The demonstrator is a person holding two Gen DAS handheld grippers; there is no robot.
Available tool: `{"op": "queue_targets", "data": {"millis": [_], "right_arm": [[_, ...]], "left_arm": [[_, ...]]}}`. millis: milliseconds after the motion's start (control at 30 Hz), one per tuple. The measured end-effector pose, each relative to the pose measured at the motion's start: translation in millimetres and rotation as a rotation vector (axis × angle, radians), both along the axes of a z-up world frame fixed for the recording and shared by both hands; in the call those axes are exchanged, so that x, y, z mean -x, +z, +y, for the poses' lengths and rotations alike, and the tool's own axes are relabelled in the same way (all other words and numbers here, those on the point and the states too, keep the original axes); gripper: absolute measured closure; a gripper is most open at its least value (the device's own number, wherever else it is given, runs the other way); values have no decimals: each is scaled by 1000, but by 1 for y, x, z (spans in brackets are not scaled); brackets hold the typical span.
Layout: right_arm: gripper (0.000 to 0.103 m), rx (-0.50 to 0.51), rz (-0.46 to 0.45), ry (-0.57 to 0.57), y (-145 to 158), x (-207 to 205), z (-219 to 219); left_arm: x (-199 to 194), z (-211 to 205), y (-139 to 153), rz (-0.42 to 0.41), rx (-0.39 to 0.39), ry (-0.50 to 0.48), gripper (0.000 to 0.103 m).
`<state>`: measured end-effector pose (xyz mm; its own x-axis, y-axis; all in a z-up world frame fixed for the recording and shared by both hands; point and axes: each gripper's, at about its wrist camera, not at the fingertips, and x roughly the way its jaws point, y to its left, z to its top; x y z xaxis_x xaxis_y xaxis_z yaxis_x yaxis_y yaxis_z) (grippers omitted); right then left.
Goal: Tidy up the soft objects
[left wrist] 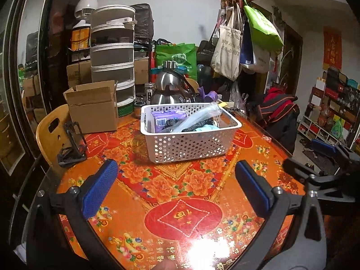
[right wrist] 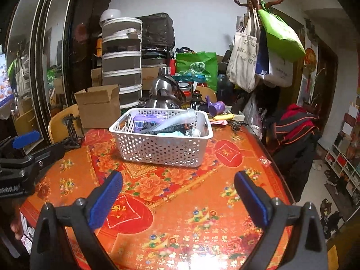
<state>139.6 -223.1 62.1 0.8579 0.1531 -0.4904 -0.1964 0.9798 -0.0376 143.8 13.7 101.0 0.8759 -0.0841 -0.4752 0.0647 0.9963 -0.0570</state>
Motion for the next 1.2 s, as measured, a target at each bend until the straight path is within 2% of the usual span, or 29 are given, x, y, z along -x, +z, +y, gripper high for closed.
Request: {"op": "queue_targets", "data": {"millis": [233,633,1200], "right_arm": [[4,-31,50,-10,-8,-17,-4],[4,-33,55,-14,-10,-18,-5],[4,-34,61,-27,-12,-18,-8]], "left_arm": [[-5,0,-4,23,2,0,0],[-20,-2,-13,53,-4,3,0],[-18,-6,-15,62,-11,-7,0]]}}
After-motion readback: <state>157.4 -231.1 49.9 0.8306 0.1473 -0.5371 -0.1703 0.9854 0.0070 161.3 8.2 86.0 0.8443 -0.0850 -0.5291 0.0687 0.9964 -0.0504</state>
